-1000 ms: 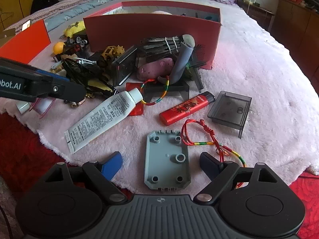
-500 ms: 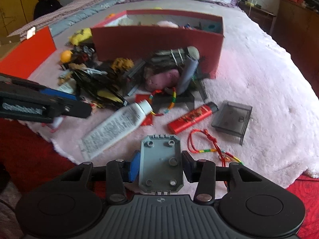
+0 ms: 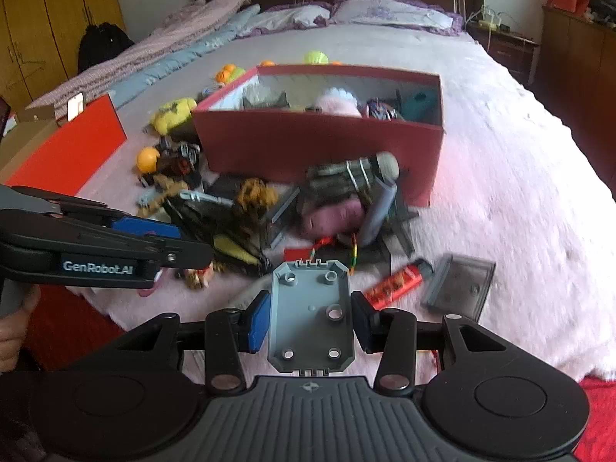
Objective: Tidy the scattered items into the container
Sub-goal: 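Carry the tape roll and grey plate over the red box with both tools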
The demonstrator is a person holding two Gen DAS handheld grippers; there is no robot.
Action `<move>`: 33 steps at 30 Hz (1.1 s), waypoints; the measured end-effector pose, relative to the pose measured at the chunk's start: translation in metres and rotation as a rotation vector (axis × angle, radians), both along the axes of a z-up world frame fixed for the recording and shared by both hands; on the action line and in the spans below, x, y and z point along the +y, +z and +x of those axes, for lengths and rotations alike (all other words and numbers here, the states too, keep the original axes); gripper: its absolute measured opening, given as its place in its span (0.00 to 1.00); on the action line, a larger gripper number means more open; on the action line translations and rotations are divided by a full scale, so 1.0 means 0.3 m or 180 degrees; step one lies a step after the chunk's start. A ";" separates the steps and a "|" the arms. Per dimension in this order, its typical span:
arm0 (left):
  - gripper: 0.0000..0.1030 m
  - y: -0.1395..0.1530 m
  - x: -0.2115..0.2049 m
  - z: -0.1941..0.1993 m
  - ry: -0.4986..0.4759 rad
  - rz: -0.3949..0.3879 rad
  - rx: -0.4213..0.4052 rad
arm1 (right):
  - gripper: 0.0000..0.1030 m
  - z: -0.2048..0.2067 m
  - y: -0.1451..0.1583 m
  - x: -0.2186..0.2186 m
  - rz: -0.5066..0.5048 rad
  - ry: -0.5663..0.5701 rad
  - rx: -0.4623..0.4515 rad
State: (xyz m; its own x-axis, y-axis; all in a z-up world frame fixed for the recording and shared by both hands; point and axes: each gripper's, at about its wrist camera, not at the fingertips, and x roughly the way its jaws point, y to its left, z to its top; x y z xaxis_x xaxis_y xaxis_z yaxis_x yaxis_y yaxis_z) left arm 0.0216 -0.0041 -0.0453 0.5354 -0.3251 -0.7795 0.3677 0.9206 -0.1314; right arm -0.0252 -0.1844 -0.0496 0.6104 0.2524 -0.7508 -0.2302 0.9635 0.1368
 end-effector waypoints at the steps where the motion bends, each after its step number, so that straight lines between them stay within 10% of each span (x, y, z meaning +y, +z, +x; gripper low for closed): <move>1: 0.40 0.008 -0.003 0.010 0.0000 -0.0002 -0.0025 | 0.45 0.008 0.009 0.001 0.0016 0.0001 -0.0021; 28: 0.40 0.254 -0.088 0.539 0.0114 -0.0078 -0.0612 | 0.45 0.498 0.270 -0.006 0.0009 -0.0047 -0.0488; 33: 0.54 0.251 -0.094 0.632 0.0247 -0.0025 -0.0531 | 0.46 0.628 0.259 0.004 -0.0103 -0.0129 -0.0434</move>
